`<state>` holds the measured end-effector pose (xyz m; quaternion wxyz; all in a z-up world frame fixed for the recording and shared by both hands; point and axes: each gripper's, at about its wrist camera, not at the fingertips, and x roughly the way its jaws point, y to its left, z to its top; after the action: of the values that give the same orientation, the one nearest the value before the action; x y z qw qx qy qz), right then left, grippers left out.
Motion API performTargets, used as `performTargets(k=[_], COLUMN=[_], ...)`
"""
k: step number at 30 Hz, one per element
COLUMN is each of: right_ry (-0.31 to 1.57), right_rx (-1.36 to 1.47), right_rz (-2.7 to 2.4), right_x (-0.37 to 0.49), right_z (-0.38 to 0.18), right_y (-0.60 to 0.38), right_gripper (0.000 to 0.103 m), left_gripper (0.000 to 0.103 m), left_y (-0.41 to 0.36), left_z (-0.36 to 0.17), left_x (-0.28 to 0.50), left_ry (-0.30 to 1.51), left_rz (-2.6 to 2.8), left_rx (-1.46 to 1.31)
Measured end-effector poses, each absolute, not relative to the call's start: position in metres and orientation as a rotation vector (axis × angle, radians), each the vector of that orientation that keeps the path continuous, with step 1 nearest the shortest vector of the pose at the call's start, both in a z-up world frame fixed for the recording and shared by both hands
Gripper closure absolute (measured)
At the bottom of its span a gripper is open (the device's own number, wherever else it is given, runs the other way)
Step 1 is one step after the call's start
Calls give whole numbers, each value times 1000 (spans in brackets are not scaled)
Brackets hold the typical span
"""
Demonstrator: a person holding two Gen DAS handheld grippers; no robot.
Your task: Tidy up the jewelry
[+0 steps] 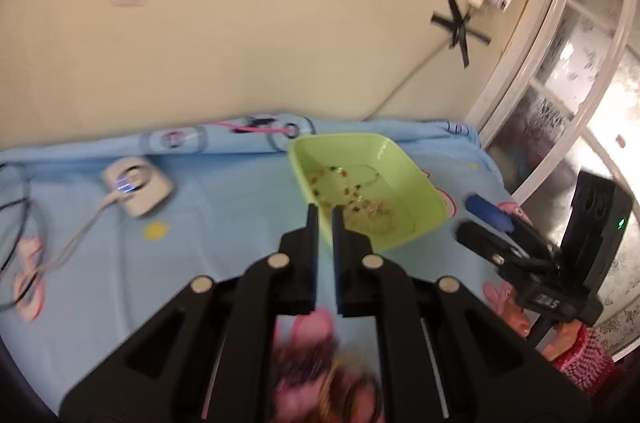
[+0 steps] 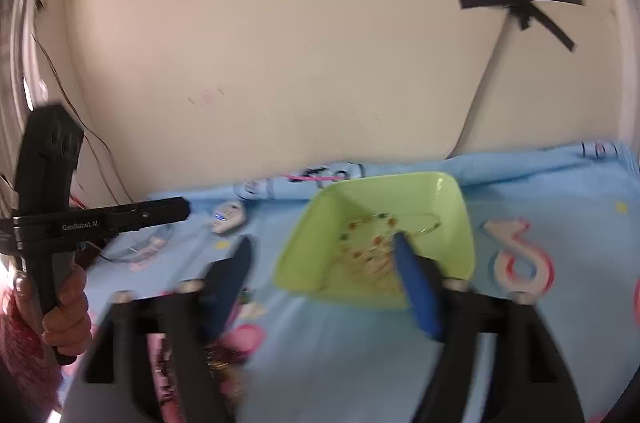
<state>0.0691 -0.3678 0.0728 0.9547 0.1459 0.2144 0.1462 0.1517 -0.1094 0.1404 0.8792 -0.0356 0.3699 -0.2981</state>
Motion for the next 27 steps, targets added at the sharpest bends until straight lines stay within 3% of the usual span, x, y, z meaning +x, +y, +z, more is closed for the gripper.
performTargets(k=[6,8,10,16,21,22,25,27], right_ry=[586,668,741,850,797,798,874,894], right_rx=[388,394,394,356,250,233,236,270], right_rz=[443,481,519,553,541,537,544,546], right_x=[40,44,49,70,67,70,82,80], right_z=[30,15,5,-6,12,14,5,-3], right_y=[-344,-334,-321,-287,-260,-254,-248,-254], right_gripper=[44,61,70,71,71,75,103,103], left_gripper=[97,97,97,97,97,97,97,97], left_y=[-51,-40,-31,-6,-4,-3,-8,-12], left_z=[120,108,97,76,73,72,68,65], left_x=[81,65,53,37,37,39,44,46], left_ry=[783,799,808,854,856,857,864,869], left_rz=[-574,-565,-553,-540,-542,-547,-564,-576], left_rx=[-106,-117,-128,-173,-175,-176,-190,-196])
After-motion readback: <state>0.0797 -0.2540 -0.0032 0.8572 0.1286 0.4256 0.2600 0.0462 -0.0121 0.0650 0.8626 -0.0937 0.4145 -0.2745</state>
